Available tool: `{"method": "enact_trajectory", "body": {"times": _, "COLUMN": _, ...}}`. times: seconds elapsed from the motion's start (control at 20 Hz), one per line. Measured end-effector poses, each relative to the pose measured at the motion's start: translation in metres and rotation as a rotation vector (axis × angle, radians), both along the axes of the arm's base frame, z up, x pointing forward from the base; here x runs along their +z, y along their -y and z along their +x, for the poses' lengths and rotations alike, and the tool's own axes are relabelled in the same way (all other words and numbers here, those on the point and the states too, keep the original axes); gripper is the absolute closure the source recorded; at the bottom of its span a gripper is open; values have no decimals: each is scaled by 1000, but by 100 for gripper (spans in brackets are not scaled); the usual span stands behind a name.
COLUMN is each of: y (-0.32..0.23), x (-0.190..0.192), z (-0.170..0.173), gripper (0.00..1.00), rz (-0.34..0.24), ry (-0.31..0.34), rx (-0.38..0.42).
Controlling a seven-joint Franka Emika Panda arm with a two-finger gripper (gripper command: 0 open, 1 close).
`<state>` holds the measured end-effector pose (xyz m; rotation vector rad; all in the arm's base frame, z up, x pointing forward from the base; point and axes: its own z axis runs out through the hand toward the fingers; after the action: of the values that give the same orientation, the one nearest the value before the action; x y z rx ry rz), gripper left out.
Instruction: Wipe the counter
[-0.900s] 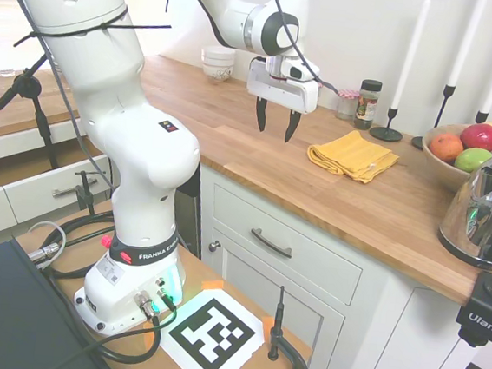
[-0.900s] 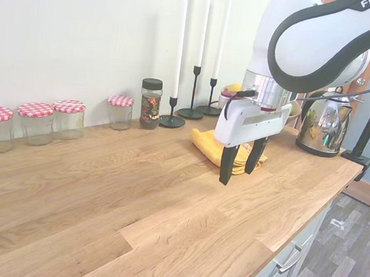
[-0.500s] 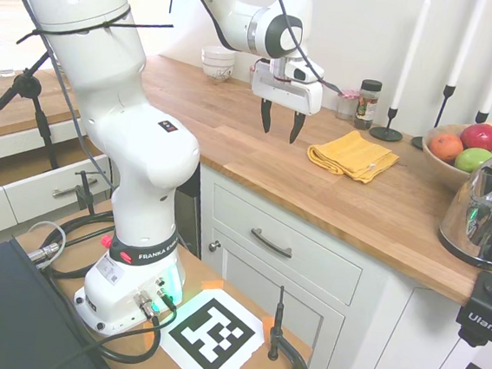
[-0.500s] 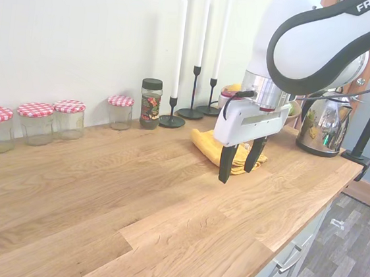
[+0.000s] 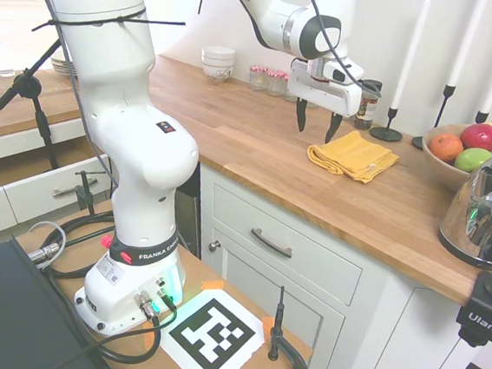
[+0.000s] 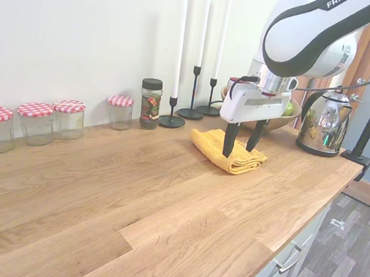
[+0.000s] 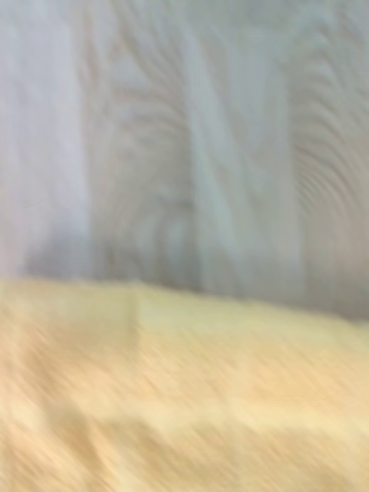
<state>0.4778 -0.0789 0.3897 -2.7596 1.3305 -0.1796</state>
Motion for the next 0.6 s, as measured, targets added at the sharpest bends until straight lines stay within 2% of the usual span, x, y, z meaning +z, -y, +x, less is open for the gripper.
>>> {"method": "enact_trajectory", "body": {"times": 0.6, "y": 71, "x": 4, "z": 40, "gripper": 0, "rz": -15, "ry": 75, "rx": -51}}
